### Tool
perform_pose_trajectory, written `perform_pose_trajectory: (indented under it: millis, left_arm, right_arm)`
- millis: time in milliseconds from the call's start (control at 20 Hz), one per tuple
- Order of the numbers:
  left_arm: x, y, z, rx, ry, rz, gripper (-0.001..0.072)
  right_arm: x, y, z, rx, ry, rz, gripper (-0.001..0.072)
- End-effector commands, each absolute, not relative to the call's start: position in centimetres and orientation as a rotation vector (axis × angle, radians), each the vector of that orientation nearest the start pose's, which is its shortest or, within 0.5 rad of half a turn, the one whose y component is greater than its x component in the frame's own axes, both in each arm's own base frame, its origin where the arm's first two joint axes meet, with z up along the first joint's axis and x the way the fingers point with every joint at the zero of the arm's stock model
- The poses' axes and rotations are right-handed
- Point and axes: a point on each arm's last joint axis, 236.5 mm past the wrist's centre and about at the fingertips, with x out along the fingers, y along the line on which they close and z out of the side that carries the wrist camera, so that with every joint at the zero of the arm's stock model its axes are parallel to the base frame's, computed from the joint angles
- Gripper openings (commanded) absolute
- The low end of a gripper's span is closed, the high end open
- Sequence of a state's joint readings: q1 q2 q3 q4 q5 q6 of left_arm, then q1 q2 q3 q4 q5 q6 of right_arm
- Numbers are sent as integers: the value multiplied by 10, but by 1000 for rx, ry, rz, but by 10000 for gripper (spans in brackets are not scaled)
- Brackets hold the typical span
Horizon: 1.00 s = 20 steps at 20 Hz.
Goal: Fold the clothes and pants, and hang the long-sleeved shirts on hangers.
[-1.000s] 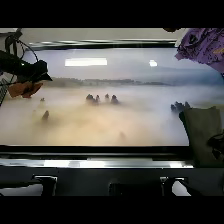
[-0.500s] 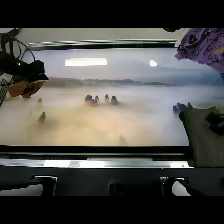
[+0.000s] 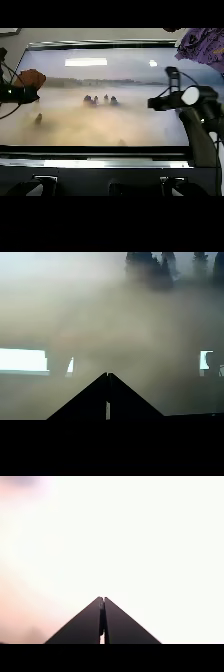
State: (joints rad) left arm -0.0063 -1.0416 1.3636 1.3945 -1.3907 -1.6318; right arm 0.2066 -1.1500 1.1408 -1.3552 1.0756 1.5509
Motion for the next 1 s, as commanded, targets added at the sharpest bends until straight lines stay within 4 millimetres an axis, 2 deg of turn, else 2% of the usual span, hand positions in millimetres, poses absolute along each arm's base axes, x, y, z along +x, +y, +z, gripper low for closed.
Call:
perform_pose_trajectory:
  millis: [0,100,950]
  left_arm:
    - [329,-39,150,-162,1040,-103,18]
    - [327,-39,150,-162,1043,-103,17]
    - [327,-40,150,-159,1045,-106,18]
  right_arm:
    - [350,198,68,-59,1059,503,27]
    - [348,210,71,-70,1037,530,27]
    - [349,209,71,-65,1033,527,28]
